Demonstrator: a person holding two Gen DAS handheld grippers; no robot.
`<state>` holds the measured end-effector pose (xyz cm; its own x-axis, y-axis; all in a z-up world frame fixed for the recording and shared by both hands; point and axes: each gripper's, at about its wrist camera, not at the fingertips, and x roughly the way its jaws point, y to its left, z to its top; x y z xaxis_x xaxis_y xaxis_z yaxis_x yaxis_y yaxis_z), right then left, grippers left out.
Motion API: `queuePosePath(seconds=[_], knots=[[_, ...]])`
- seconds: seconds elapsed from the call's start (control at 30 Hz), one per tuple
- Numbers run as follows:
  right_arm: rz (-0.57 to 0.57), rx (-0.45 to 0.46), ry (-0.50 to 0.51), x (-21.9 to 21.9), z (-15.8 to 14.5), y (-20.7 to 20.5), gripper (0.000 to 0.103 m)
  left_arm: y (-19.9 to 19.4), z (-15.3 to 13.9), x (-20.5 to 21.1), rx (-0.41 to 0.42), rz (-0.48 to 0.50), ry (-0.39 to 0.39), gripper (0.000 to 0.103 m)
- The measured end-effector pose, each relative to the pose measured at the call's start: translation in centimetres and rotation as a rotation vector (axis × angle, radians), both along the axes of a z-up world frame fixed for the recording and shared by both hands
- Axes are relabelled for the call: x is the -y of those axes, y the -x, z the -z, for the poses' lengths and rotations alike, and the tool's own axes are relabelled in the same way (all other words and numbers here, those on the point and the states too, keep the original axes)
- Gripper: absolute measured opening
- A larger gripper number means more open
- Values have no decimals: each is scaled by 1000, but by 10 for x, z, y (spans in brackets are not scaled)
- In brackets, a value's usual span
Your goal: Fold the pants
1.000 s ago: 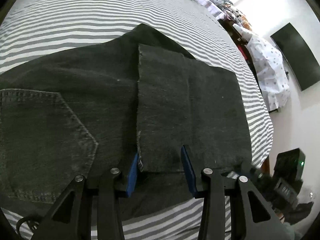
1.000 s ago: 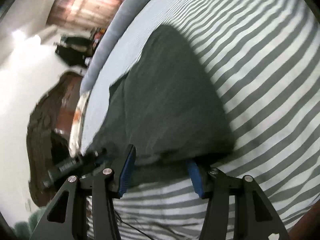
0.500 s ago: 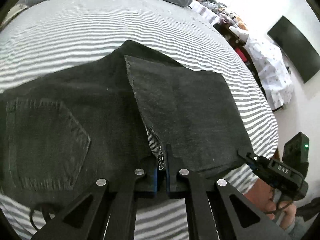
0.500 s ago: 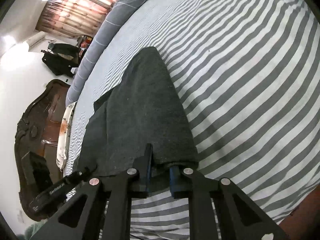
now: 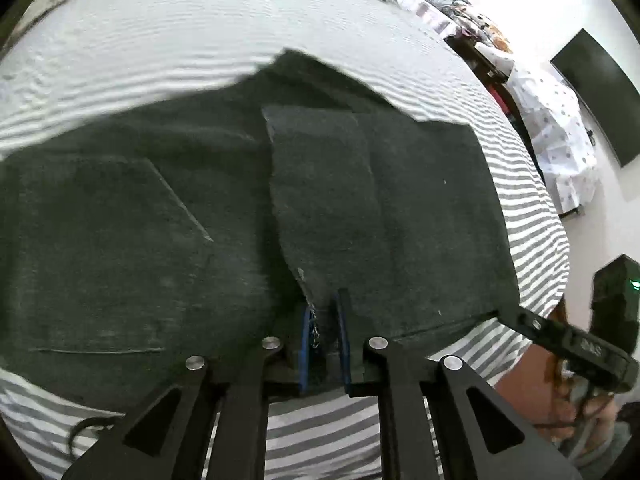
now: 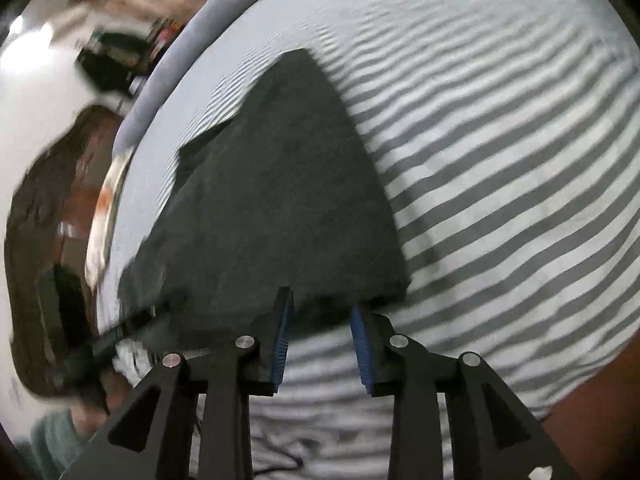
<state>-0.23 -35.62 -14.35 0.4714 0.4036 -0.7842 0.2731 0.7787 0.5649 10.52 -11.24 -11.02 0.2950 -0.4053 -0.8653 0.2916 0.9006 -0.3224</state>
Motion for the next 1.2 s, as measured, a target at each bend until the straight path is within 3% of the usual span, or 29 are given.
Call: queuePosePath(seconds=[0.07, 0.13, 0.27, 0.43, 0.63, 0.73, 0.93, 1.2], knots=[[-70, 30, 30, -7, -18, 3, 28, 4, -12, -5, 60, 0, -13, 16], [-99, 67, 121, -10, -35, -3, 28, 8, -27, -7, 151, -1, -30, 18], [-82, 145, 259, -10, -54, -39, 28, 8, -39, 10, 240, 46, -50, 20], [-61, 158, 345, -6, -50, -101, 28, 7, -23, 29, 216, 94, -77, 20], [-63, 94, 425, -3, -30, -151, 28, -1, 9, 37, 134, 125, -133, 20], [-79, 42, 450, -2, -14, -167, 27, -8, 17, 36, 113, 123, -111, 20], [-93, 19, 448, -3, -11, -151, 27, -20, 17, 27, 50, 81, -39, 20], [-129, -8, 453, -23, -8, -60, 28, -3, 6, 2, 24, 51, -14, 21]])
